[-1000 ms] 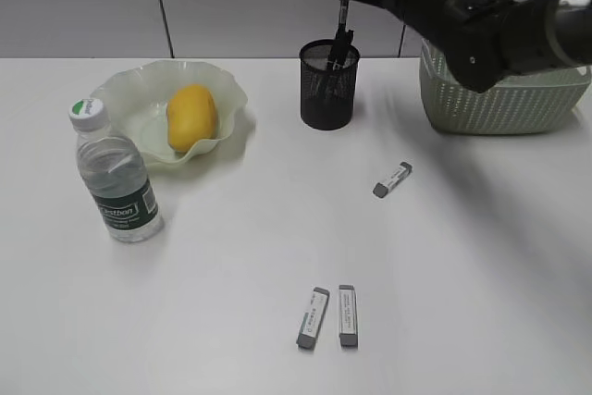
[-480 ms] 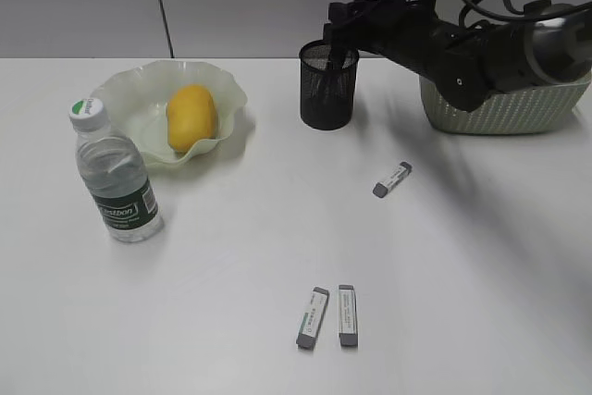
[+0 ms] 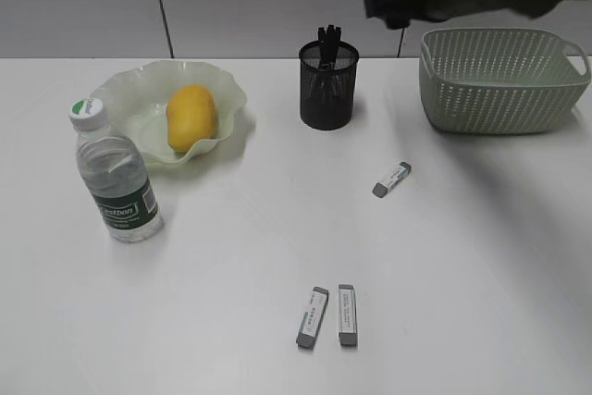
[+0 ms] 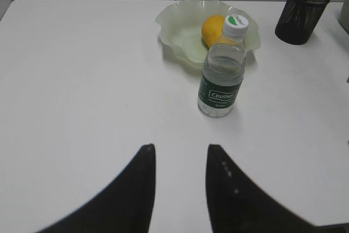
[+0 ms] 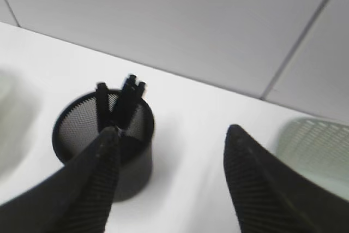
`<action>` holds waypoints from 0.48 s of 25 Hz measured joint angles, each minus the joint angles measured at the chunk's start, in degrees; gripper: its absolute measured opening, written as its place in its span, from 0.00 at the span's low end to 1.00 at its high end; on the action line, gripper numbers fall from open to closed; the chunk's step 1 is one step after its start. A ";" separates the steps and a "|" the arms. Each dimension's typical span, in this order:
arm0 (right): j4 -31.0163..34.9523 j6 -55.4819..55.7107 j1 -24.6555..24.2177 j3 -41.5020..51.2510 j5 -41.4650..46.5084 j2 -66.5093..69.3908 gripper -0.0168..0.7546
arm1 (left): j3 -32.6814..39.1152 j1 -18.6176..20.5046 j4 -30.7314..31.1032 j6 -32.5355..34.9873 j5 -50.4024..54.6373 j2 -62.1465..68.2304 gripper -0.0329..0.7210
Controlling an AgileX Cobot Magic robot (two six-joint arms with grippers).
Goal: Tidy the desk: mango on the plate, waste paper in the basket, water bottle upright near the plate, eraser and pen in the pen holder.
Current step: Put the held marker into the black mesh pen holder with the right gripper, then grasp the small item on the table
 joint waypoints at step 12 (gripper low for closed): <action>6.38 -7.87 0.00 18.66 55.28 -28.59 0.57 | 0.00 0.00 0.00 0.00 0.00 0.00 0.36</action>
